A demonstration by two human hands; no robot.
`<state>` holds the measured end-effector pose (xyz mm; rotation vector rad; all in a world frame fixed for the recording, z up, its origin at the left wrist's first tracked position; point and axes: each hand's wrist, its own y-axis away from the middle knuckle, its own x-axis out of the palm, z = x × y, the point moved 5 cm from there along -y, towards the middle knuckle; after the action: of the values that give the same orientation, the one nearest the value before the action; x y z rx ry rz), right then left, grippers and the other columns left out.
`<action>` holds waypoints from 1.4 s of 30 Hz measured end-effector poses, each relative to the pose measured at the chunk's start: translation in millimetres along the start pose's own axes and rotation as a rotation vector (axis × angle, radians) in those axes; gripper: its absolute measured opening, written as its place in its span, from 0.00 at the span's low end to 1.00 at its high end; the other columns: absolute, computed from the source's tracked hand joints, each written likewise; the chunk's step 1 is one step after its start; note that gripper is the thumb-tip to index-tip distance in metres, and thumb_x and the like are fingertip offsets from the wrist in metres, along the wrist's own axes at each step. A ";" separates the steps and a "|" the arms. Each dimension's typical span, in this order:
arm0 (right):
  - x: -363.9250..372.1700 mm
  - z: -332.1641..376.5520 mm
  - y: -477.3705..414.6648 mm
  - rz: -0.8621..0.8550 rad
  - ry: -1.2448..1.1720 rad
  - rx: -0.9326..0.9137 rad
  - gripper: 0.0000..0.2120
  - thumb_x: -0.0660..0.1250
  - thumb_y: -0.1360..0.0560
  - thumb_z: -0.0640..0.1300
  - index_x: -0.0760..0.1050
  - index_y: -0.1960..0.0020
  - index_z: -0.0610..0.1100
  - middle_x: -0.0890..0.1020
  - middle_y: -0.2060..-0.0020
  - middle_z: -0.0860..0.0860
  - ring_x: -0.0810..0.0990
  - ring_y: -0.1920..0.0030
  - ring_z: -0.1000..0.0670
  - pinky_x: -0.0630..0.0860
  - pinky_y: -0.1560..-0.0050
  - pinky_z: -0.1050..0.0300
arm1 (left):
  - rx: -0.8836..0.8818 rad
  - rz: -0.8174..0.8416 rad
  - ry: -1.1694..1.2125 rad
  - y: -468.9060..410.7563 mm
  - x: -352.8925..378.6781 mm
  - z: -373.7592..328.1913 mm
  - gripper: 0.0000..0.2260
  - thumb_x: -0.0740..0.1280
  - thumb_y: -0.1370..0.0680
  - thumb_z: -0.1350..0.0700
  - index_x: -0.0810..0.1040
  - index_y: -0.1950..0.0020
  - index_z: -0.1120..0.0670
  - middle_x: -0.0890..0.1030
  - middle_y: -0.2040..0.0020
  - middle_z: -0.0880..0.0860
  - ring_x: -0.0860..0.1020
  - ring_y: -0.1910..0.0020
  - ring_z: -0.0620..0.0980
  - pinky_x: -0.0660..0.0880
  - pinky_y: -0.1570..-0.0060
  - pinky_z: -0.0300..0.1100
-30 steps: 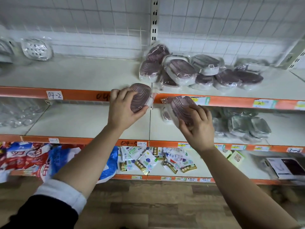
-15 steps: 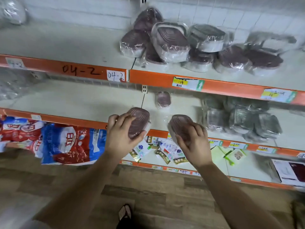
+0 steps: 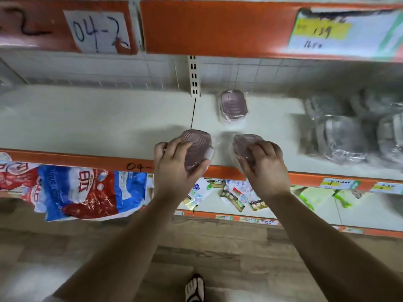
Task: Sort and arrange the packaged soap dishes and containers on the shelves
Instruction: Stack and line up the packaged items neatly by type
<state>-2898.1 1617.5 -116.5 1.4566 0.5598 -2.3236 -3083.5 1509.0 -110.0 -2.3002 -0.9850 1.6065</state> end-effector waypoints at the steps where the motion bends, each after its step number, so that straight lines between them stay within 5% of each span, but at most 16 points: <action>1: 4.3 1.0 -5.9 -0.011 -0.012 0.001 0.17 0.66 0.22 0.49 0.77 0.38 0.39 0.77 0.39 0.42 0.69 0.36 0.36 0.72 0.40 0.45 | -0.002 0.008 0.002 -2.7 6.9 5.2 0.26 0.67 0.28 0.39 0.81 0.43 0.61 0.80 0.42 0.55 0.72 0.46 0.61 0.69 0.43 0.46; 10: 36.3 3.3 -41.4 0.021 0.075 -0.003 0.18 0.65 0.21 0.50 0.76 0.37 0.40 0.77 0.38 0.44 0.68 0.33 0.36 0.77 0.47 0.44 | -0.020 0.108 -0.030 -45.2 57.5 41.9 0.23 0.74 0.29 0.43 0.81 0.41 0.56 0.79 0.40 0.53 0.71 0.45 0.62 0.70 0.43 0.50; 15: 54.8 -4.1 -36.2 0.098 0.101 0.040 0.19 0.58 0.19 0.53 0.74 0.33 0.47 0.75 0.34 0.50 0.64 0.29 0.40 0.66 0.34 0.46 | -0.025 0.145 -0.055 -71.8 75.1 48.6 0.21 0.72 0.29 0.39 0.83 0.43 0.52 0.81 0.42 0.50 0.70 0.45 0.63 0.71 0.46 0.54; 21: 51.1 -0.7 -21.7 -0.030 0.081 -0.004 0.24 0.53 0.22 0.54 0.77 0.36 0.42 0.79 0.39 0.44 0.73 0.37 0.35 0.73 0.43 0.42 | -0.018 0.209 -0.091 -102.5 99.1 49.2 0.25 0.67 0.26 0.36 0.81 0.37 0.51 0.79 0.38 0.49 0.68 0.42 0.62 0.69 0.43 0.52; 29: 58.0 -3.7 -15.5 -0.027 0.043 0.013 0.22 0.57 0.22 0.51 0.75 0.35 0.40 0.77 0.36 0.43 0.71 0.34 0.36 0.73 0.41 0.42 | -0.084 0.293 -0.168 -140.8 128.6 38.1 0.27 0.60 0.22 0.36 0.73 0.30 0.51 0.74 0.31 0.50 0.65 0.38 0.60 0.66 0.42 0.47; 33: 56.4 -3.5 -18.5 0.008 0.043 0.021 0.19 0.60 0.22 0.50 0.76 0.36 0.41 0.76 0.36 0.44 0.70 0.34 0.37 0.72 0.39 0.42 | -0.124 0.603 -0.265 -132.9 153.5 36.4 0.31 0.48 0.20 0.35 0.57 0.21 0.50 0.58 0.21 0.51 0.56 0.27 0.62 0.63 0.34 0.53; 36: 53.7 -3.3 -16.9 0.027 0.048 0.001 0.18 0.63 0.21 0.48 0.75 0.34 0.40 0.75 0.35 0.43 0.69 0.32 0.37 0.70 0.36 0.42 | -0.162 0.662 -0.172 -115.9 153.5 41.1 0.30 0.46 0.18 0.38 0.45 0.20 0.50 0.45 0.20 0.48 0.42 0.22 0.58 0.47 0.26 0.56; 38: 49.7 -3.0 -13.9 0.023 0.040 -0.011 0.17 0.64 0.21 0.47 0.75 0.35 0.39 0.75 0.35 0.42 0.69 0.32 0.37 0.69 0.34 0.42 | -0.079 0.588 -0.165 -105.7 144.0 38.3 0.29 0.48 0.17 0.41 0.47 0.20 0.52 0.46 0.20 0.50 0.43 0.21 0.55 0.44 0.25 0.54; 42: 34.6 0.6 -5.7 0.042 0.021 -0.032 0.16 0.60 0.20 0.47 0.75 0.36 0.40 0.76 0.38 0.43 0.71 0.34 0.40 0.68 0.34 0.45 | 0.056 0.411 -0.124 -67.5 111.7 17.7 0.22 0.54 0.16 0.50 0.64 0.24 0.57 0.63 0.23 0.56 0.60 0.24 0.55 0.52 0.25 0.47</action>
<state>-2915.7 1619.4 -146.7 1.4662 0.5639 -2.2591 -3104.8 1623.7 -170.9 -2.5080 -0.4974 1.9158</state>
